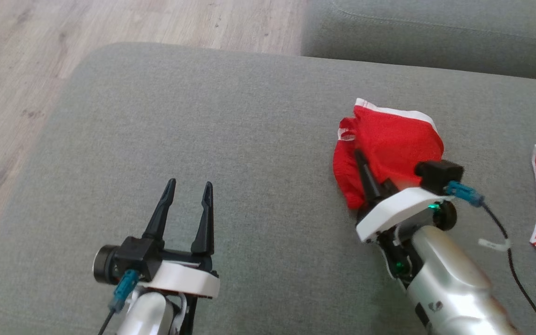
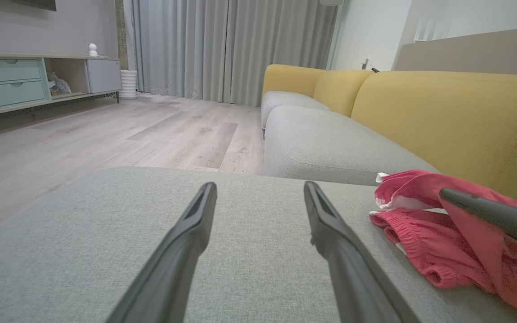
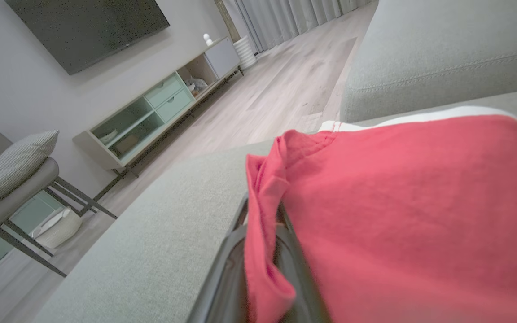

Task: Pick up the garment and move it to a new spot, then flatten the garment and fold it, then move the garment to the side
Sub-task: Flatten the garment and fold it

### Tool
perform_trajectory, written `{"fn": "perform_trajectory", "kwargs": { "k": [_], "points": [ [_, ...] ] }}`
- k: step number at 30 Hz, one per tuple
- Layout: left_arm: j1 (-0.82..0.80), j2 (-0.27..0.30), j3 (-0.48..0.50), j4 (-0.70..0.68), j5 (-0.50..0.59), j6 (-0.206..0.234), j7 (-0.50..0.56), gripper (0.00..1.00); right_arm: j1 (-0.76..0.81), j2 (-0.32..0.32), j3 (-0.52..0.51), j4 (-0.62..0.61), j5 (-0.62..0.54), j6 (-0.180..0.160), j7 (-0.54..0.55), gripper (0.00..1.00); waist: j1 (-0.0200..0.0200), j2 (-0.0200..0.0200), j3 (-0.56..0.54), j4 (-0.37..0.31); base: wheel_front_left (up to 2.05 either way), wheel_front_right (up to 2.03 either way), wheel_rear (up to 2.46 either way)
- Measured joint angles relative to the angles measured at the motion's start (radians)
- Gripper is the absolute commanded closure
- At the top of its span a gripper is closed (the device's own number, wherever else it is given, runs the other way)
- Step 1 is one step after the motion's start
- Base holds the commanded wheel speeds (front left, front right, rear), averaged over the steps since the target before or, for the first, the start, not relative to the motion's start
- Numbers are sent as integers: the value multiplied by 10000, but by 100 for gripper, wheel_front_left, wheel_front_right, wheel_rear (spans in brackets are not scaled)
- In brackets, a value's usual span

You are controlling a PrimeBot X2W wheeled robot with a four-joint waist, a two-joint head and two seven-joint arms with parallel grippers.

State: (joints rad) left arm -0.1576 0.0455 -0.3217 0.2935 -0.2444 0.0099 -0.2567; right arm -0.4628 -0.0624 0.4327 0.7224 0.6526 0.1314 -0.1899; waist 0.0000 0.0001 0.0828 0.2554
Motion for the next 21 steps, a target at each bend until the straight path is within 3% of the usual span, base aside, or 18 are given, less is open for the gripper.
{"fn": "perform_trajectory", "kwargs": {
  "k": [14, 15, 16, 21],
  "points": [
    [-10, 0, -58, 0, -188, 44, 0, 0, -561, -2, 2416, 1753, 249, 0, -190, 100, 0, 0, 130, 162, 0, 0, 0],
    [-11, 0, -58, 0, -188, 44, 0, 0, -609, -4, 2602, 1866, 247, 0, -121, 90, 1, 0, 137, 144, 0, 0, 0],
    [-12, 0, -58, 0, -188, 46, 0, 0, -644, -2, 2771, 1977, 219, 0, -73, 4, 1, 0, 136, 123, 0, 0, 0],
    [-12, 0, -25, 12, -186, 46, 0, 0, -697, -2, 3492, 2213, -117, 0, -128, 0, 0, 0, 69, -84, 0, 0, 0]
  ]
}}
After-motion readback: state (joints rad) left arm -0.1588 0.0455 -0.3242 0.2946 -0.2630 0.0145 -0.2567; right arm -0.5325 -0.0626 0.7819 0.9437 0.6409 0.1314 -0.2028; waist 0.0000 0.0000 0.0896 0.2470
